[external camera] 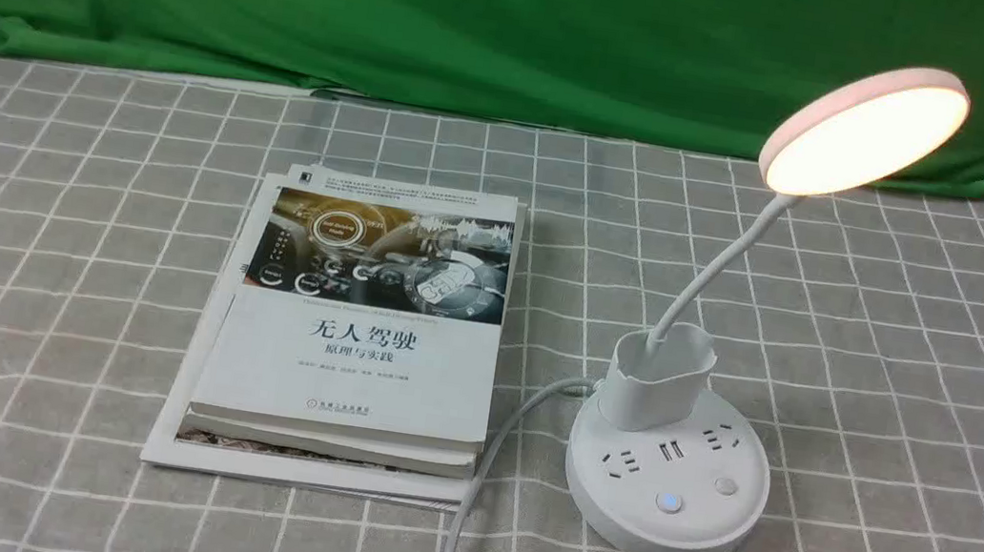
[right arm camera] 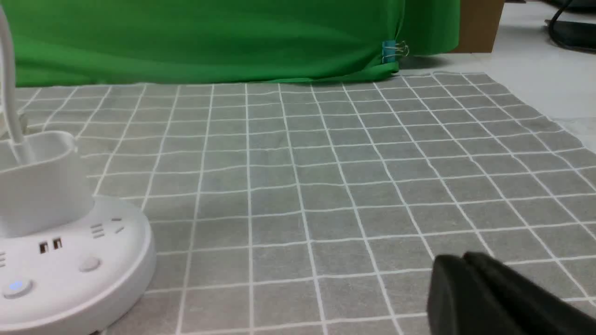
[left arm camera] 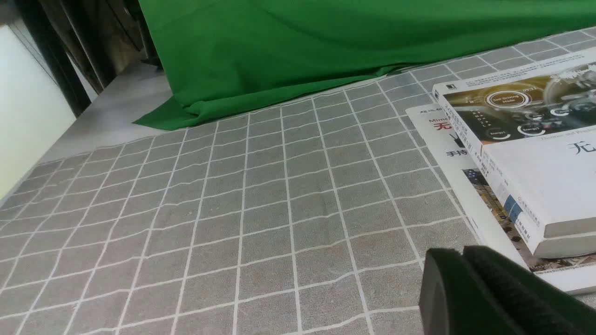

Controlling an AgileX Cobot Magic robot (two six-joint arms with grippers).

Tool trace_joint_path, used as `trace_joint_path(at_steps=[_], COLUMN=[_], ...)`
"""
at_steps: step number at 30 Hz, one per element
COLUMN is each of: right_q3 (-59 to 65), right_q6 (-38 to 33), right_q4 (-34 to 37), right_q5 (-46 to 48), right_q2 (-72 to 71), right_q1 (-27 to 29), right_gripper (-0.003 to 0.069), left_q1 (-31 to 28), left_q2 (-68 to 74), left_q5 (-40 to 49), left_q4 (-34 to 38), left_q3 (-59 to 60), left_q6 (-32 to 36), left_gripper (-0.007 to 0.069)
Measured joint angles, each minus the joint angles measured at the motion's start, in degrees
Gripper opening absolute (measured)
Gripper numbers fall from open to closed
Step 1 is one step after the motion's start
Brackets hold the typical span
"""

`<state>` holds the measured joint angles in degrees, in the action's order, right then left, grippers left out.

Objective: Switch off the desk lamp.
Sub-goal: Use the right arm to press the button switch on the lamp holder

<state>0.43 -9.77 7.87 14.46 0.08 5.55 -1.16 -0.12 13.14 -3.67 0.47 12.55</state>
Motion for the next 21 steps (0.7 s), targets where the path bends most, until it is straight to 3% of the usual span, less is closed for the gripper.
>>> trace_joint_path(at_steps=[13,21], right_q3=[0.0,0.0], right_q6=[-0.2,1.3], right_q4=[-0.1,-0.1], right_q5=[-2.7,-13.7], right_q2=[0.0,0.0], right_q1=[0.0,0.0], right_gripper=[0.0046,0.0046], left_q1=[0.0,0.0], left_q2=[0.0,0.0], left_q5=[0.0,0.0], left_q4=[0.0,0.0], left_q3=[0.0,0.0], left_q6=[0.0,0.0], left_gripper=[0.0019,0.0019])
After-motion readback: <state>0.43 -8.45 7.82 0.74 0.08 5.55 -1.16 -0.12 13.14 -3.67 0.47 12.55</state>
